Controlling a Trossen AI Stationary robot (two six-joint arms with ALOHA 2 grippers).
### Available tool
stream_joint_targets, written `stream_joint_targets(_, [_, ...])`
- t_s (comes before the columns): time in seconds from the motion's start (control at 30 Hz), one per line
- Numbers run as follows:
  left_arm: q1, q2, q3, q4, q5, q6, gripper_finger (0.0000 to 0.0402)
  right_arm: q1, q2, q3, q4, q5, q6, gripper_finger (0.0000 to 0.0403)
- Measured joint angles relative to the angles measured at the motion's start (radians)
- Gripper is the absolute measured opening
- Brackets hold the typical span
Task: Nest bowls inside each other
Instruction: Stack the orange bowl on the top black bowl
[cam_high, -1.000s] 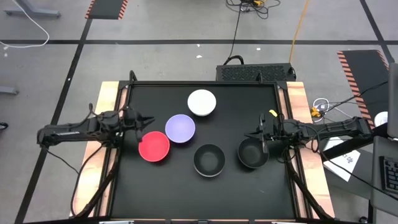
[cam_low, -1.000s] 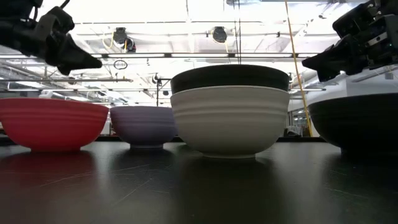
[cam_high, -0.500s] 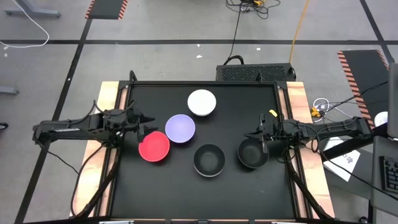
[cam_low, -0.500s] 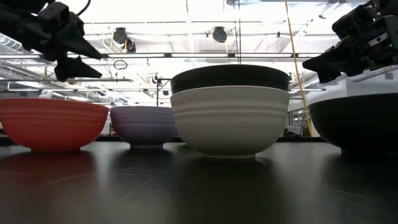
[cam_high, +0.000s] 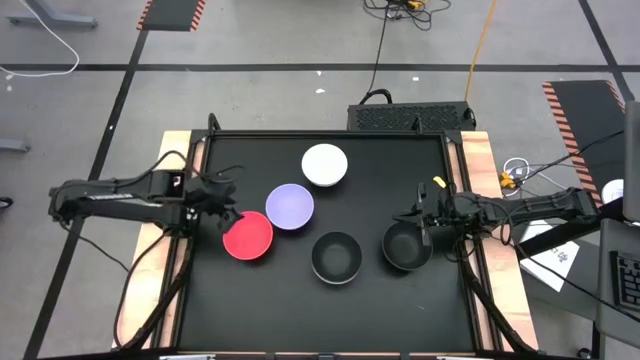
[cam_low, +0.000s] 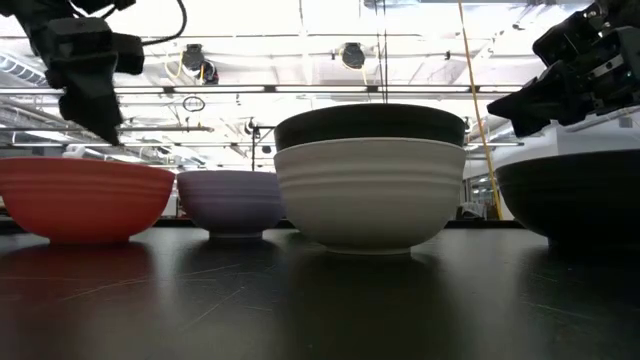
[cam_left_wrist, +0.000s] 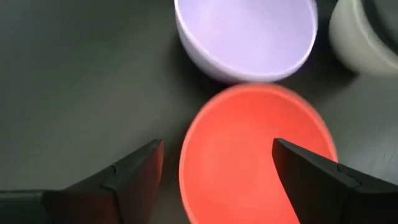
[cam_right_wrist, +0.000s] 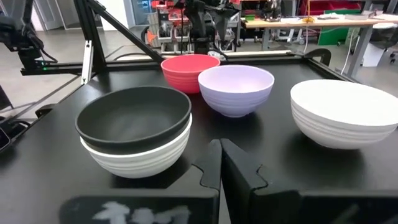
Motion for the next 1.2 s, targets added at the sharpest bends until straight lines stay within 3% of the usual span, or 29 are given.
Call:
stream_joint_targets(0.53, [0.0, 0.193, 0.002, -0.062, 0.048, 0.011, 0.0294, 0.0, 0.0, 0.0, -0.009, 0.0, 0.0, 0.0])
stream_joint_targets(1.2, [0.003, 0.242, 0.0, -0.043, -0.014, 0.003, 0.0294, 0.0, 0.0, 0.0, -0.011, -0.001, 0.023, 0.0])
